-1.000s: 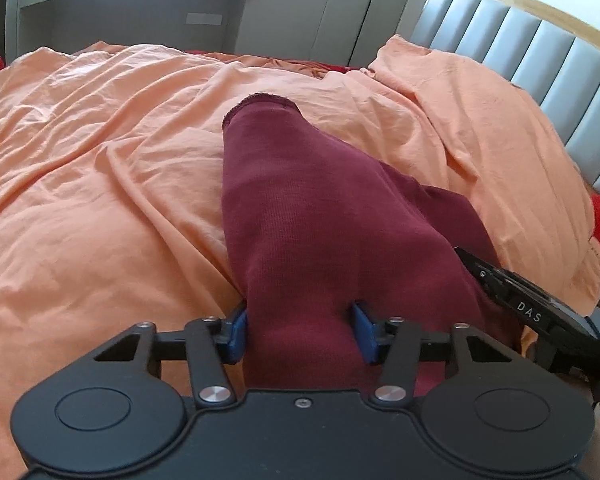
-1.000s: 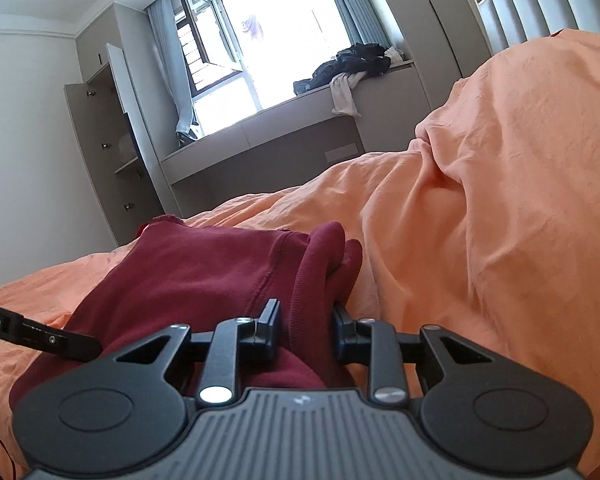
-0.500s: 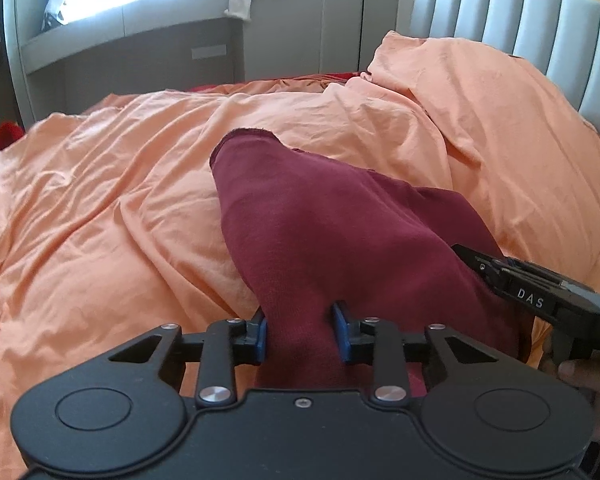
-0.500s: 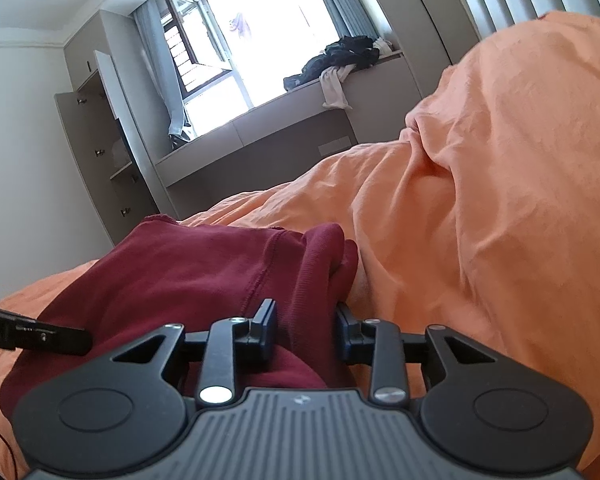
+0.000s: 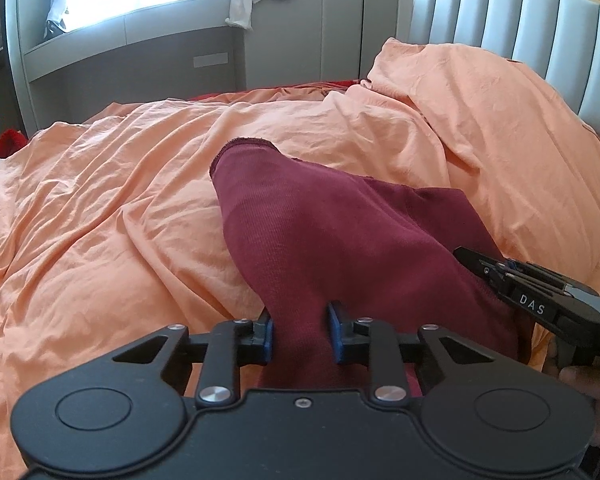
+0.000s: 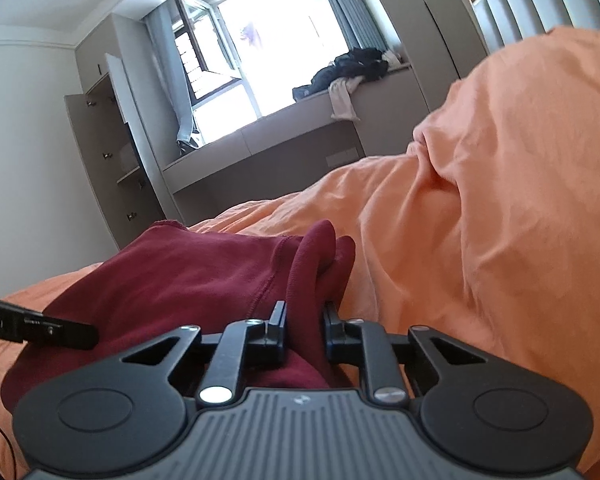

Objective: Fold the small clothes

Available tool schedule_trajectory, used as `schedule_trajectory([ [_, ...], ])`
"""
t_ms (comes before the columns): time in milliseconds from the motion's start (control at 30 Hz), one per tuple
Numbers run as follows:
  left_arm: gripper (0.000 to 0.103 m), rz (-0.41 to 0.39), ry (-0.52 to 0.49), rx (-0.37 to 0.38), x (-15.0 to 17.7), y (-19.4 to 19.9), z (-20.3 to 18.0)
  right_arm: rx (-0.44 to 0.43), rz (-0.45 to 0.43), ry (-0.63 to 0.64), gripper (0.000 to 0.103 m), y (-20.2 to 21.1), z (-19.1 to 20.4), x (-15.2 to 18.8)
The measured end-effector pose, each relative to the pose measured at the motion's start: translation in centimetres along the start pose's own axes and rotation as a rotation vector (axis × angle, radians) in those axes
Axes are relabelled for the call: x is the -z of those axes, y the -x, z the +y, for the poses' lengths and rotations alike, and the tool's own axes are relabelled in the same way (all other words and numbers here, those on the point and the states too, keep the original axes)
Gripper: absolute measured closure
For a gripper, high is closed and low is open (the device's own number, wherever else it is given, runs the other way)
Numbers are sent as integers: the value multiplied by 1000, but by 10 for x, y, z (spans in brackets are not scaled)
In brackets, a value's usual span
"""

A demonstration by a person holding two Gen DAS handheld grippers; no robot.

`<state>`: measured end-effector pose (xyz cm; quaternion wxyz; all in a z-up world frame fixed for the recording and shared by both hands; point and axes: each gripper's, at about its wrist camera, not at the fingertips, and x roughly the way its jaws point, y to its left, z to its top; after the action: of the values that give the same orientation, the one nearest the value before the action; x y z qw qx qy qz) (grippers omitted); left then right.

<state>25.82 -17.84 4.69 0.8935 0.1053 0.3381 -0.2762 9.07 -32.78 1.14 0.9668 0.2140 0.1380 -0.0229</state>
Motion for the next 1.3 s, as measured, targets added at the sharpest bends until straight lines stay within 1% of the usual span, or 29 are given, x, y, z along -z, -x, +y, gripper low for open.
schedule_trajectory([
  [200, 82, -62, -6, 4, -6, 12, 0, -31, -92, 55, 87, 13, 10, -3],
  [300, 84, -99, -23, 1, -12, 17, 2, -30, -113, 91, 87, 16, 21, -8],
  [433, 85, -139, -46, -14, -18, 24, 7, -45, -133, 104, 87, 12, 35, -16],
  [533, 86, -179, -51, -37, -22, 31, 14, -57, -154, 119, 88, 3, 46, -25],
  [733, 86, -254, -60, -107, -33, 35, 35, -95, -169, 161, 88, -36, 76, -47],
  [800, 86, -287, -46, -126, -38, 34, 47, -103, -170, 161, 88, -49, 84, -54],
  [867, 86, -303, -27, -138, -43, 31, 58, -111, -170, 156, 88, -63, 92, -62],
  [967, 86, -295, 25, -143, -48, 25, 78, -111, -156, 168, 88, -82, 101, -71],
  [1067, 86, -266, 88, -124, -46, 14, 95, -95, -121, 176, 88, -97, 106, -73],
  [1133, 85, -237, 113, -117, -42, 3, 104, -80, -84, 176, 88, -105, 106, -68],
  [1200, 85, -212, 128, -124, -34, -6, 110, -46, -51, 178, 87, -112, 104, -61],
  [1300, 83, -195, 152, -127, -23, -14, 118, -24, -20, 149, 87, -117, 93, -53],
])
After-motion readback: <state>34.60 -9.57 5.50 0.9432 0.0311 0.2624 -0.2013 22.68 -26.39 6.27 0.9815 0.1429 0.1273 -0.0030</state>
